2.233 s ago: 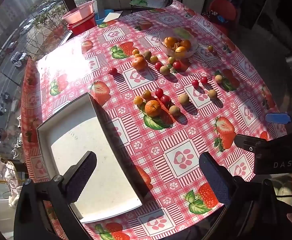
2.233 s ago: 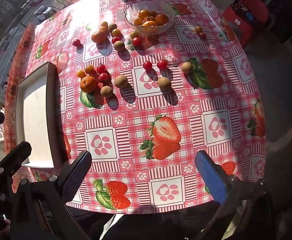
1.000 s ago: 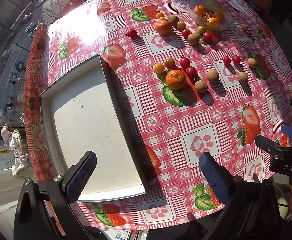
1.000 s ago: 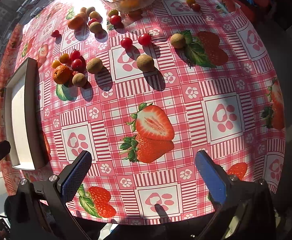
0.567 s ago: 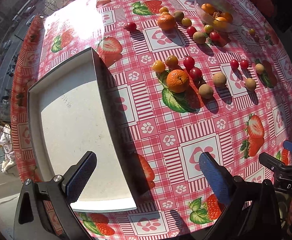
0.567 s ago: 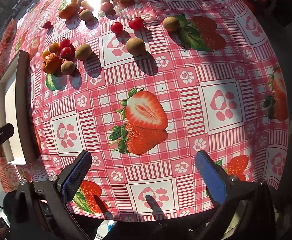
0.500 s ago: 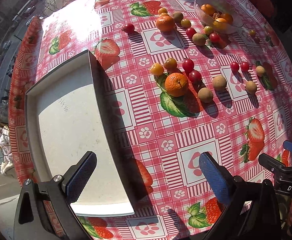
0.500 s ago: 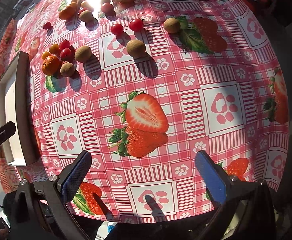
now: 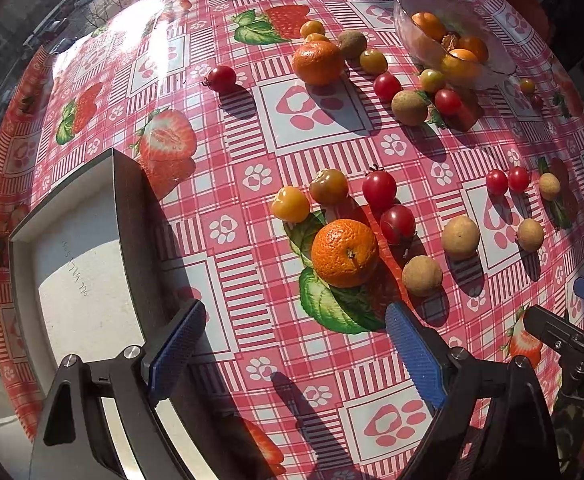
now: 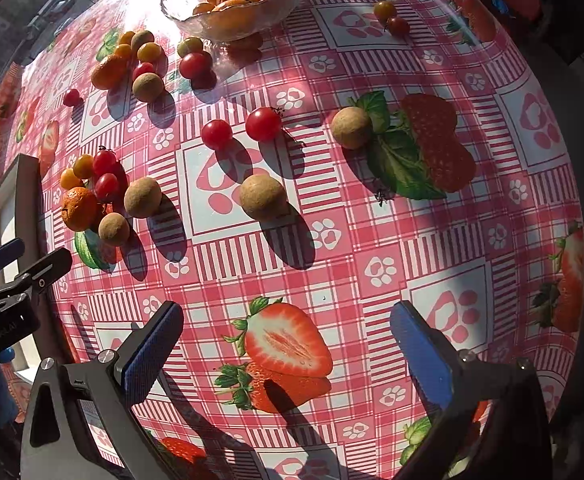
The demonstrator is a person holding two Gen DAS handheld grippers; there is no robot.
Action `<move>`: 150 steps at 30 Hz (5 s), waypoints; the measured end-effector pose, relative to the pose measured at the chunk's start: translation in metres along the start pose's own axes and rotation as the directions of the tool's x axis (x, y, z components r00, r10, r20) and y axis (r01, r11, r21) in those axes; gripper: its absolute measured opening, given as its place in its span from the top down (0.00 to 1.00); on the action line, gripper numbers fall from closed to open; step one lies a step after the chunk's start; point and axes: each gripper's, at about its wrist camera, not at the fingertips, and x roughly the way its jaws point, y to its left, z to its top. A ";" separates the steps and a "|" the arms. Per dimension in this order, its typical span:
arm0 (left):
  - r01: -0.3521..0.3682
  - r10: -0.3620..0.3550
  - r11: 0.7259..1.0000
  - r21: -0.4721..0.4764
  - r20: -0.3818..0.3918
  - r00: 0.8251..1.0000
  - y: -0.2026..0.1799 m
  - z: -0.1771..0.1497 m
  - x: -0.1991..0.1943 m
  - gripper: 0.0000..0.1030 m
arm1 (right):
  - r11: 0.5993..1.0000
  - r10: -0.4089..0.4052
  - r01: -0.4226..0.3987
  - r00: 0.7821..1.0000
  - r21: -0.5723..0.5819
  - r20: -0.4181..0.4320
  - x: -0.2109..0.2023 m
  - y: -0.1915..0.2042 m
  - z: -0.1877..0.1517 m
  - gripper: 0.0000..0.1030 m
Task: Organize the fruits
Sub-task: 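Grasp the mandarin with the left gripper while the right gripper grasps a tan fruit, then carry both fruits into the white tray and open both grippers, then move both open grippers back over the fruits on the cloth, then grasp a tan fruit with each gripper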
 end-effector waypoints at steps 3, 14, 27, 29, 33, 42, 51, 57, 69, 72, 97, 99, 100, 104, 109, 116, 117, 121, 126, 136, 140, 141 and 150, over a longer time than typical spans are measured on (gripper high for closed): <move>-0.002 0.002 1.000 0.001 0.006 1.000 0.000 0.010 0.009 0.17 | 1.000 0.000 0.000 1.000 -0.010 0.010 0.010 0.003 0.009 0.01; -0.008 0.009 1.000 -0.019 0.017 1.000 0.006 0.040 0.035 0.31 | 0.999 -0.005 0.008 0.998 -0.048 0.067 0.043 0.010 0.070 0.15; 0.058 -0.057 0.998 -0.018 0.047 0.997 -0.001 0.035 0.030 0.63 | 0.996 0.042 -0.031 0.991 -0.089 0.126 0.026 0.040 0.098 0.73; 0.070 -0.069 0.997 -0.020 0.057 0.996 -0.001 0.022 0.017 0.63 | 0.995 0.086 -0.079 0.989 -0.060 0.119 0.023 0.037 0.093 0.73; 0.090 -0.088 0.995 -0.031 0.071 0.994 0.011 0.007 0.001 0.63 | 0.991 0.129 -0.124 0.987 -0.053 0.101 0.019 0.038 0.080 0.73; 0.102 -0.094 0.993 -0.065 0.107 0.990 0.048 -0.021 -0.028 0.63 | 0.983 0.163 -0.155 0.984 -0.102 0.074 -0.019 0.053 0.014 0.73; 0.068 -0.054 0.987 -0.145 0.099 0.994 0.101 -0.072 -0.041 0.63 | 0.966 0.175 -0.164 0.984 -0.199 0.038 -0.037 0.109 -0.019 0.73; 0.009 0.005 0.981 -0.196 0.069 0.998 0.144 -0.104 -0.034 0.63 | 0.934 0.219 -0.211 0.976 -0.288 -0.002 -0.042 0.170 -0.038 0.73; -0.056 0.049 0.953 -0.297 -0.029 0.998 0.210 -0.151 0.004 0.63 | 0.859 0.239 -0.269 0.963 -0.436 -0.125 -0.023 0.281 -0.079 0.73; -0.057 0.047 0.953 -0.297 -0.040 0.998 0.214 -0.156 0.012 0.63 | 0.847 0.197 -0.245 0.969 -0.472 -0.149 -0.008 0.296 -0.085 0.73; -0.054 0.054 0.958 -0.282 -0.007 0.999 0.223 -0.163 -0.003 0.20 | 0.827 0.194 -0.257 0.965 -0.501 -0.174 0.013 0.345 -0.085 0.04; -0.056 0.059 0.961 -0.271 0.003 0.998 0.222 -0.159 -0.008 0.20 | 0.821 0.198 -0.244 0.970 -0.516 -0.143 0.003 0.349 -0.084 0.04; -0.057 0.061 0.963 -0.264 0.005 0.998 0.221 -0.157 -0.010 0.20 | 0.822 0.203 -0.245 0.969 -0.514 -0.137 -0.001 0.348 -0.083 0.04; -0.055 0.063 0.971 -0.231 0.026 0.998 0.212 -0.144 -0.018 0.20 | 0.841 0.235 -0.264 0.964 -0.471 -0.121 -0.014 0.331 -0.074 0.04; -0.039 0.050 0.986 -0.161 0.065 0.997 0.182 -0.124 -0.035 0.20 | 0.889 0.221 -0.228 0.973 -0.397 -0.063 -0.026 0.278 -0.059 0.04; 0.009 -0.007 1.000 -0.026 0.088 0.996 0.106 -0.089 -0.056 0.20 | 0.968 0.134 -0.141 0.990 -0.207 -0.047 -0.021 0.176 -0.054 0.04; 0.008 -0.007 1.000 -0.001 0.087 0.996 0.095 -0.085 -0.057 0.20 | 0.975 0.123 -0.130 0.991 -0.180 -0.050 -0.019 0.163 -0.056 0.04; 0.030 -0.035 0.997 0.065 0.073 0.997 0.056 -0.072 -0.055 0.20 | 0.992 0.095 -0.100 0.993 -0.078 -0.068 -0.010 0.110 -0.063 0.04; 0.044 -0.049 0.995 0.091 0.054 0.997 0.021 -0.052 -0.038 0.20 | 0.998 0.061 -0.061 0.996 0.001 -0.069 -0.005 0.060 -0.063 0.04; 0.049 -0.050 0.998 0.044 0.028 0.998 -0.020 -0.008 0.002 0.20 | 0.999 0.014 -0.013 1.000 0.036 -0.011 0.002 -0.010 -0.031 0.04; 0.047 -0.049 0.998 0.035 0.031 0.998 -0.032 0.005 0.012 0.20 | 1.000 -0.012 0.012 1.000 -0.006 0.016 0.006 -0.022 -0.017 0.04; 0.049 -0.050 0.998 0.030 0.029 0.998 -0.034 0.007 0.015 0.20 | 1.000 -0.017 0.017 1.000 -0.017 0.025 0.007 -0.024 -0.014 0.04; 0.043 -0.043 0.999 0.000 0.020 0.999 -0.047 0.020 0.027 0.31 | 0.995 -0.043 0.049 0.997 -0.085 0.070 0.023 -0.012 0.041 0.23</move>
